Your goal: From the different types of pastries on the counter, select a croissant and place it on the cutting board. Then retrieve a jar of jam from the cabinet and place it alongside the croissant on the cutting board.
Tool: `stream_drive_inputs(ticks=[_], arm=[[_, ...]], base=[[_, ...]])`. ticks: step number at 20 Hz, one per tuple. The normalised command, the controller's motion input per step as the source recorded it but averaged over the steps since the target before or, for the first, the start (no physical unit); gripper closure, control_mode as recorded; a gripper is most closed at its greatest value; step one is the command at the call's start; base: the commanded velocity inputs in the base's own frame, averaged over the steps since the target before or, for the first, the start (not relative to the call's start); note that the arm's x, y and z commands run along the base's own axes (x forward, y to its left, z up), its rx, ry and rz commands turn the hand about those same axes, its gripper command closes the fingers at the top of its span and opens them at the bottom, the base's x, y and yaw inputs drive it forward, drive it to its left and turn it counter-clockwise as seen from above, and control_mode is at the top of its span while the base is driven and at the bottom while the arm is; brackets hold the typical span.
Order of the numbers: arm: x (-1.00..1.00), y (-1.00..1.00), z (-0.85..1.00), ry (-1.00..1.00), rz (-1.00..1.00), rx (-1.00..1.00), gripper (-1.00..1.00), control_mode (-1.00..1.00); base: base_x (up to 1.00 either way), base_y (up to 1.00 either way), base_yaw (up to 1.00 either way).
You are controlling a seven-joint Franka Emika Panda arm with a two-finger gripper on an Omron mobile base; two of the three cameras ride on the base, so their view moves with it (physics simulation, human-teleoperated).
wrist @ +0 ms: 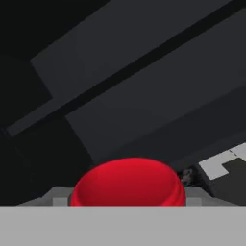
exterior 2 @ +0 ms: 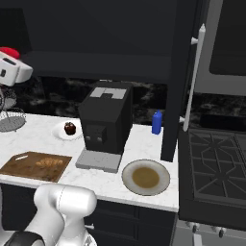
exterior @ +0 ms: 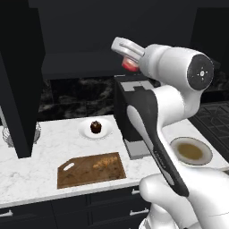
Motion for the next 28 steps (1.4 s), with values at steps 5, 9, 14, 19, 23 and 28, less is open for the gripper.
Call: stream_drive_inputs(ticks=[5,9,14,19,23,28], arm=[[-0.10,0.00,-0.05,0.27,0.00,0.00,1.00,-1.00],[-0.60,0.00,-0.09,0.34,0.00,-0.01,1.00,-1.00],[-1.00,-0.01,-0.03,0.08,0.02,-0.01,1.00,-1.00],[-0.35,0.00,-0.31,0.14,0.09,-0.06,1.00,-1.00],[0.16,0.00,-0.73,0.29,0.10,-0.09,1.00,-1.00],[0.20,0.00,-0.75,0.32,0.05,-0.03,1.00,-1.00]], base=[[0.00,0.00,0.00],[0.00,0.00,0.00],[0.00,0.00,0.00],[0.00,0.00,0.00],[0.00,0.00,0.00],[0.00,0.00,0.00]])
